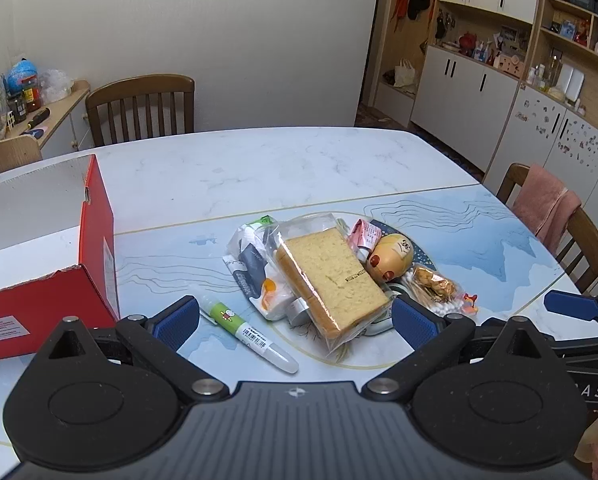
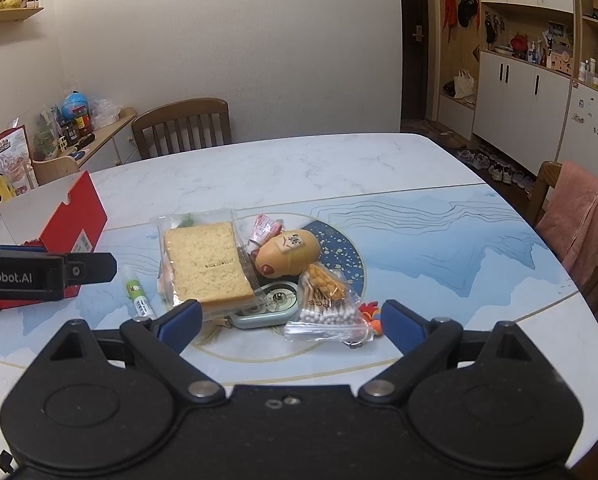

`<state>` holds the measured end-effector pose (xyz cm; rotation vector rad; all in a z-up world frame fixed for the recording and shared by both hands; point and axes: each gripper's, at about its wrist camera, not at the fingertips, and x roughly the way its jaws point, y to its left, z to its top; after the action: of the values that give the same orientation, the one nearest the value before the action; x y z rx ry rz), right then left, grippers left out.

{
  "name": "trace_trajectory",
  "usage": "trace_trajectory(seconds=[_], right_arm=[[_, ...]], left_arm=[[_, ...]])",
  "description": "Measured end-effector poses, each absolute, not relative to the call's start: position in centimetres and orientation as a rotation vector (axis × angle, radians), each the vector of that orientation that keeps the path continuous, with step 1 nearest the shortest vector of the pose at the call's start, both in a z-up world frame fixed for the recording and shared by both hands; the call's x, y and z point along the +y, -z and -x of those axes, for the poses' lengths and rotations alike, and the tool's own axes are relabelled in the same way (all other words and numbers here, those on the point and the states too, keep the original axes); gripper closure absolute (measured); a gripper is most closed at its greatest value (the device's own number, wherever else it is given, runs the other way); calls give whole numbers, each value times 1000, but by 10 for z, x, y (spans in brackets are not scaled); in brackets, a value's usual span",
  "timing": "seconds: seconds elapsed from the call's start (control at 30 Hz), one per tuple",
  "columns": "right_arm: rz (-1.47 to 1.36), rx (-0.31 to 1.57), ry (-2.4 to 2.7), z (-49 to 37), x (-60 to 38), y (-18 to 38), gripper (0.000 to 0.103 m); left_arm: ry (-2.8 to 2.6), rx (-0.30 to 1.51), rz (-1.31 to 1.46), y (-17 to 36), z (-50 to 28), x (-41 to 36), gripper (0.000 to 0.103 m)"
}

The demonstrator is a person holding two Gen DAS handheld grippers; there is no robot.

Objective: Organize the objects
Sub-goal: 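Grasp the green-and-white glue stick with the left gripper while the right grasps the bagged bread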

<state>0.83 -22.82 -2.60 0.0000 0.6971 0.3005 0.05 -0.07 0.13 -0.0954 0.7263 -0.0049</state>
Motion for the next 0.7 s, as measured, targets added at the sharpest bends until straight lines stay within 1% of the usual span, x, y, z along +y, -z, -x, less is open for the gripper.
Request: trace_trajectory(seconds=[0.37,0.7], right_arm=[[22,733,-347,-22,-219,32,7],[63,744,-413,-54,-203,37,7]], left_arm=[[-6,760,80,6,-9,2,0],[-59,855,23,51,-33,12,0]])
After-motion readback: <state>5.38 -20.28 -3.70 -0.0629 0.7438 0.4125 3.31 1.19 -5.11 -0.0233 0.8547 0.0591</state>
